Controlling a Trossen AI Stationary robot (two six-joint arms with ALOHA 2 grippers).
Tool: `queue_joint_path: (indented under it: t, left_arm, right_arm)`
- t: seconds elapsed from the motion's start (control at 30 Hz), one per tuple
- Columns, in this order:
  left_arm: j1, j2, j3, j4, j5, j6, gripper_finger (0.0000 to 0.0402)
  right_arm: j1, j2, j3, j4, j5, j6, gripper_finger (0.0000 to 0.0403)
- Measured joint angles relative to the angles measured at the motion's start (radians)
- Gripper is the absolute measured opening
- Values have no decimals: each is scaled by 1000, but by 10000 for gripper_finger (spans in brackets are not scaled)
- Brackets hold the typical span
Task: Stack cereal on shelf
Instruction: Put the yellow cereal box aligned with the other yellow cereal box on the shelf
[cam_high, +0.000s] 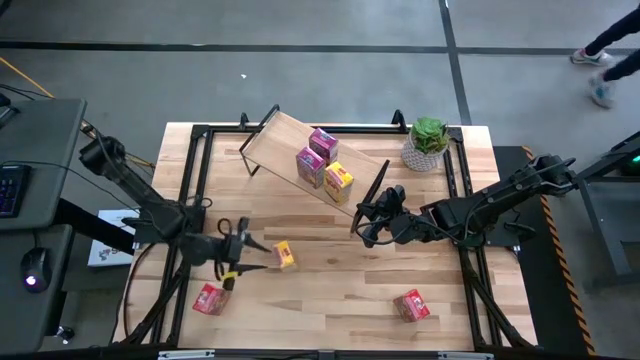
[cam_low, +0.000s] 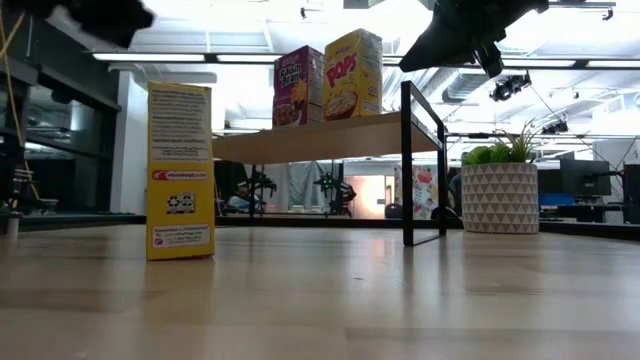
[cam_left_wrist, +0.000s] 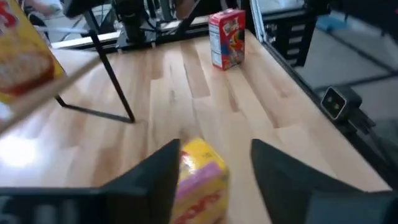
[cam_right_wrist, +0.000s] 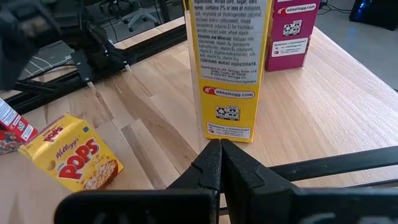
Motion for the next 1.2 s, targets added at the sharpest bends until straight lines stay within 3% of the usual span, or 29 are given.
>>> queue_joint_path:
  t: [0.27, 0.4, 0.53, 0.7, 1.2]
  left_arm:
    - [187, 57, 249, -328, 108, 173, 301]
    - [280, 136, 346, -415, 276, 215, 327]
    - [329, 237, 428, -484, 460, 216, 330]
    - [331, 340, 499, -554, 527, 309, 329]
    - [330, 441, 523, -609, 517, 578, 329]
  right_arm:
    - [0, 0, 0, 0, 3, 0, 0]
    - [0, 2, 0, -2, -2, 0, 0]
    - [0, 14, 0, 0, -4, 0, 0]
    - [0, 42, 0, -4, -5, 0, 0]
    - [0, 52, 0, 7, -20, 0, 0]
